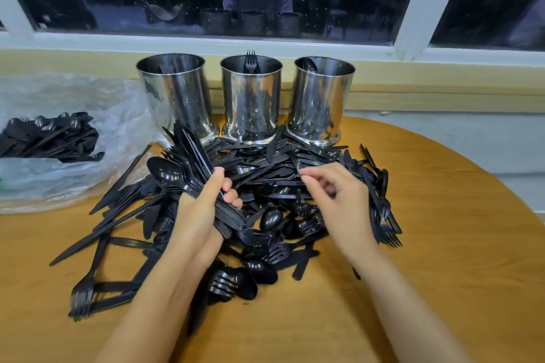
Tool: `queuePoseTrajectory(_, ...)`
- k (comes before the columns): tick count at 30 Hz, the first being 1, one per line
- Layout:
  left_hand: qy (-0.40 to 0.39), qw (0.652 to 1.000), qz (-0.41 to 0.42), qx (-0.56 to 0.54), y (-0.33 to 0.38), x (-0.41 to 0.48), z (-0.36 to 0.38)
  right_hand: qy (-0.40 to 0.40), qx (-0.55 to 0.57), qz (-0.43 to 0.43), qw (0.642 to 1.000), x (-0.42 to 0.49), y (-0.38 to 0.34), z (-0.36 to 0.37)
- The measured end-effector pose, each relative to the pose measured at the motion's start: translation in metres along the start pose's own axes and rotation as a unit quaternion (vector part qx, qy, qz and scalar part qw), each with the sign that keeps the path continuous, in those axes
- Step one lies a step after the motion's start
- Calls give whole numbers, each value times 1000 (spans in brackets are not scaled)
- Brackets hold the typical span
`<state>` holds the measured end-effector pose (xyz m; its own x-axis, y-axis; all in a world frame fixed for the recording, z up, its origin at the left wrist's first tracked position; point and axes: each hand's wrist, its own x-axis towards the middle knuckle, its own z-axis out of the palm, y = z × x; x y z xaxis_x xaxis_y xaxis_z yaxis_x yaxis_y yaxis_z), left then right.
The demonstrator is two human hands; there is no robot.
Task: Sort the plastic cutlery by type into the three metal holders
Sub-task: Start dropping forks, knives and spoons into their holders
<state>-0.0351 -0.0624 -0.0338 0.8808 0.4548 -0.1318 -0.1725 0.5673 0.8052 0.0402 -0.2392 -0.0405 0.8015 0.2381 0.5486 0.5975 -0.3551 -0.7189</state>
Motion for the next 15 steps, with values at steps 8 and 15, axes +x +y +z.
queuePoseTrajectory(8,4,999,-46,10,0,-5,2,-200,-237,41,950,39,14,3)
queuePoseTrajectory(15,-2,999,-49,-1,-1,-5,2,-264,-351,-28,898,46,15,18)
